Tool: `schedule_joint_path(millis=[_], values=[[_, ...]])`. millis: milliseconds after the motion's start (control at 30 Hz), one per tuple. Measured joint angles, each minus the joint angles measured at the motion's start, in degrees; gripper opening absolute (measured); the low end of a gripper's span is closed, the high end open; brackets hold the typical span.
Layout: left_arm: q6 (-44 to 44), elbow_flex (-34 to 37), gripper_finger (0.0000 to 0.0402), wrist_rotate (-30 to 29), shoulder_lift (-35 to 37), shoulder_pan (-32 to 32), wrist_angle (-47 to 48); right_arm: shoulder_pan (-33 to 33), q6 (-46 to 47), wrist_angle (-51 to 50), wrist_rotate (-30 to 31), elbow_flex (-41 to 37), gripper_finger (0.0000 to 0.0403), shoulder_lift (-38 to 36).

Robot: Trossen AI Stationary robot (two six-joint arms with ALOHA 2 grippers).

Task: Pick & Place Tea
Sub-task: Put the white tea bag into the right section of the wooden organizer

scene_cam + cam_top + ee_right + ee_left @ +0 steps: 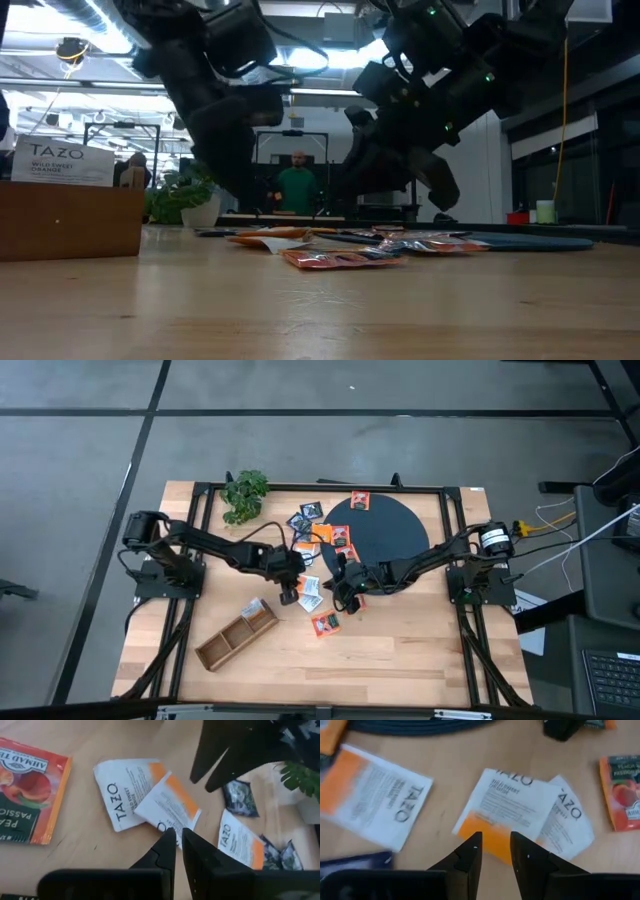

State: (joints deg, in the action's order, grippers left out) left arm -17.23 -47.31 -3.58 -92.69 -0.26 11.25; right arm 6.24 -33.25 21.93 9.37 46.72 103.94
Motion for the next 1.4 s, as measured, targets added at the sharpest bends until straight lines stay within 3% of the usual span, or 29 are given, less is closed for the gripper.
schedule_joint_path(millis=[267,667,767,967,1100,1233,1400], values=[[-0.2,0.0,0.0097,1.8,-5.0,0.0,-2.1,0.0,1.2,-1.7,0.0,0.0,0.0036,0.0],[-1.1,0.0,0.0097,2.1,-4.9,0.0,-1.0,0.0,2.7,-0.4,0.0,0.0,0.0036,0.5],[-1.1,0.0,0.0097,2.1,-4.9,0.0,-1.0,0.0,13.2,1.1,0.0,0.4,0.0046,1.6],[-1.1,0.0,0.0097,1.8,-4.9,0.0,-1.1,-2.0,44.4,-0.8,-0.3,2.3,0.0097,1.4],[-1.1,0.0,0.0097,1.0,-4.9,0.0,-1.2,-3.5,61.3,-0.9,-5.4,2.3,0.0128,1.1],[-1.1,0.0,0.0097,-1.6,-4.9,0.0,-1.2,-4.2,72.8,-0.9,-8.2,2.3,0.0150,1.5],[-1.1,0.0,0.0097,-4.4,-4.9,0.0,-2.7,-4.4,76.8,-1.1,-9.1,2.3,0.0167,1.5]])
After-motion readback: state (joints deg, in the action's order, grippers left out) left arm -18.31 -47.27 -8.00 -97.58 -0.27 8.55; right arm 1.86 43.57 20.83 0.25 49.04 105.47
